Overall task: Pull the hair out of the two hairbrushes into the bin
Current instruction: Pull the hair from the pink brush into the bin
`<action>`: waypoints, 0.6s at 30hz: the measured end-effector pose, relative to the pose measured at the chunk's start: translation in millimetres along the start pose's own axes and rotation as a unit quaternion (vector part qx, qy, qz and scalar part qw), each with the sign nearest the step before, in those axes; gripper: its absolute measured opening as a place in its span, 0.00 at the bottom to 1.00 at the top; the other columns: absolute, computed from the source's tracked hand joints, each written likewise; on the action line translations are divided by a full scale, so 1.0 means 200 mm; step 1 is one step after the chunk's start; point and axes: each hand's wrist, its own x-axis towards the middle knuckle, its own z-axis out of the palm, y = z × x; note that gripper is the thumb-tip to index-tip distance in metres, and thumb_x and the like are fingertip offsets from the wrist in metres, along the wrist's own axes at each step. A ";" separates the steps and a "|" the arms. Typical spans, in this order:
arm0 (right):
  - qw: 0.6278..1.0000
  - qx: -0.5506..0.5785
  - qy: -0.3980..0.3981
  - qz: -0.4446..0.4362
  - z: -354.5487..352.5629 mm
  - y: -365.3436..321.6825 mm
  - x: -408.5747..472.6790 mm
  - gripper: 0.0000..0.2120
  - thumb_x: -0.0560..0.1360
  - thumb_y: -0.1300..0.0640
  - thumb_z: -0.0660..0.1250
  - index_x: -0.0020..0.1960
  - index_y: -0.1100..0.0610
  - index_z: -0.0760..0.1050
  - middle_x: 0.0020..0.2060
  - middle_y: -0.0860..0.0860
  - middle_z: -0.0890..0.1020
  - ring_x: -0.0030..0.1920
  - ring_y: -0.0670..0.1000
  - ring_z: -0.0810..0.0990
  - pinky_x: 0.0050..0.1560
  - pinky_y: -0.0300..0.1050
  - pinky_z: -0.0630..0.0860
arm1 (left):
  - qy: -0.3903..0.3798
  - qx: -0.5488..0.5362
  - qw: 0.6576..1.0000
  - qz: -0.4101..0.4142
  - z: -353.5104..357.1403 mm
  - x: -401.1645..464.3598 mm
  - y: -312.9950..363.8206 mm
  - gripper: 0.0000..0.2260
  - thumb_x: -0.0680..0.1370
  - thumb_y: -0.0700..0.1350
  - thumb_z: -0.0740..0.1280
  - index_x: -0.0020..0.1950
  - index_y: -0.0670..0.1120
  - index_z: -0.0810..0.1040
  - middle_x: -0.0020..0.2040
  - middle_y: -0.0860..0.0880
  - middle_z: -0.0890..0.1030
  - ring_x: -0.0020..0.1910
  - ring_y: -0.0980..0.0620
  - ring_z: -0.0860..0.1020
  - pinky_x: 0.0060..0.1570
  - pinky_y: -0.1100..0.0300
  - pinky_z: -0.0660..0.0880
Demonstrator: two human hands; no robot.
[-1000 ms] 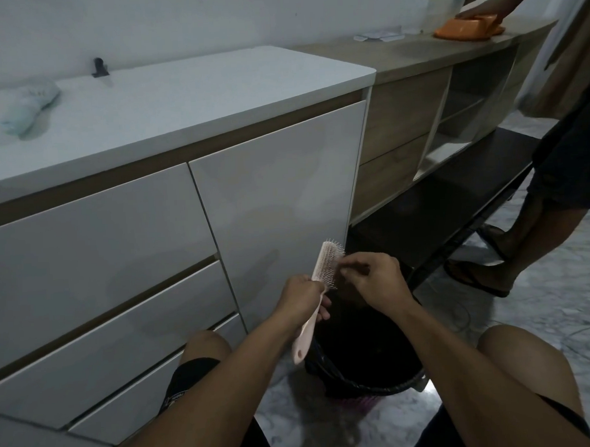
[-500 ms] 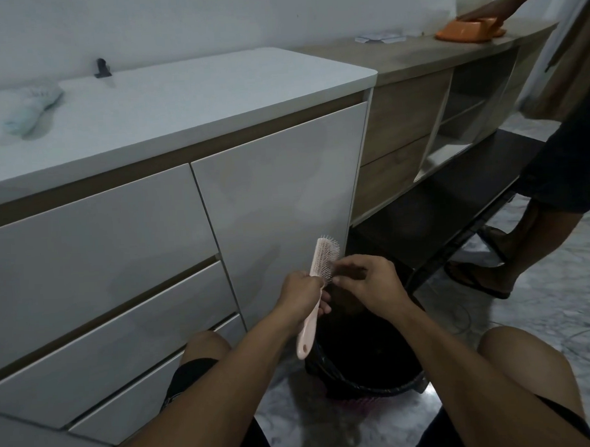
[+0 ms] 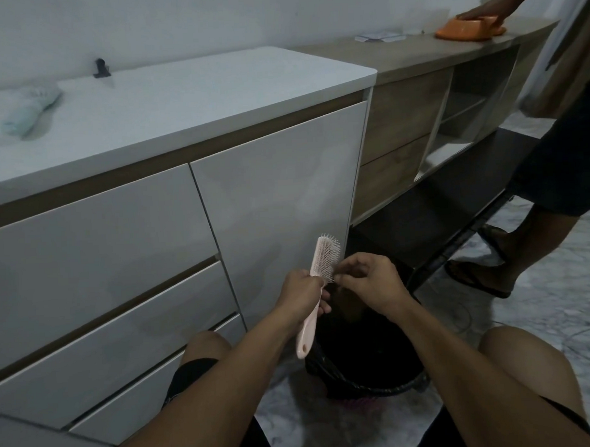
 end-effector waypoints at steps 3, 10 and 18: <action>1.000 0.012 0.017 0.010 0.01 -0.01 0.00 0.07 0.70 0.65 0.75 0.45 0.55 0.83 0.43 0.47 0.86 0.44 0.43 0.85 0.48 0.40 0.81 | -0.002 0.009 1.000 0.006 0.01 0.01 0.00 0.05 0.76 0.36 0.59 0.40 0.40 0.71 0.31 0.41 0.76 0.21 0.48 0.73 0.22 0.62 0.66; 0.995 0.008 0.096 0.041 -0.04 -0.01 0.02 0.12 0.71 0.67 0.72 0.39 0.49 0.78 0.36 0.46 0.83 0.39 0.46 0.83 0.41 0.40 0.76 | 0.005 0.027 1.000 0.000 0.00 0.03 -0.02 0.04 0.76 0.37 0.59 0.45 0.38 0.72 0.32 0.42 0.77 0.20 0.50 0.73 0.23 0.62 0.67; 0.967 0.101 0.170 0.161 -0.14 0.04 0.07 0.09 0.69 0.66 0.74 0.36 0.54 0.81 0.39 0.53 0.84 0.44 0.53 0.83 0.42 0.45 0.79 | 0.067 0.028 0.997 -0.012 -0.03 0.10 -0.07 0.07 0.74 0.36 0.58 0.48 0.38 0.75 0.32 0.43 0.76 0.21 0.49 0.73 0.24 0.60 0.68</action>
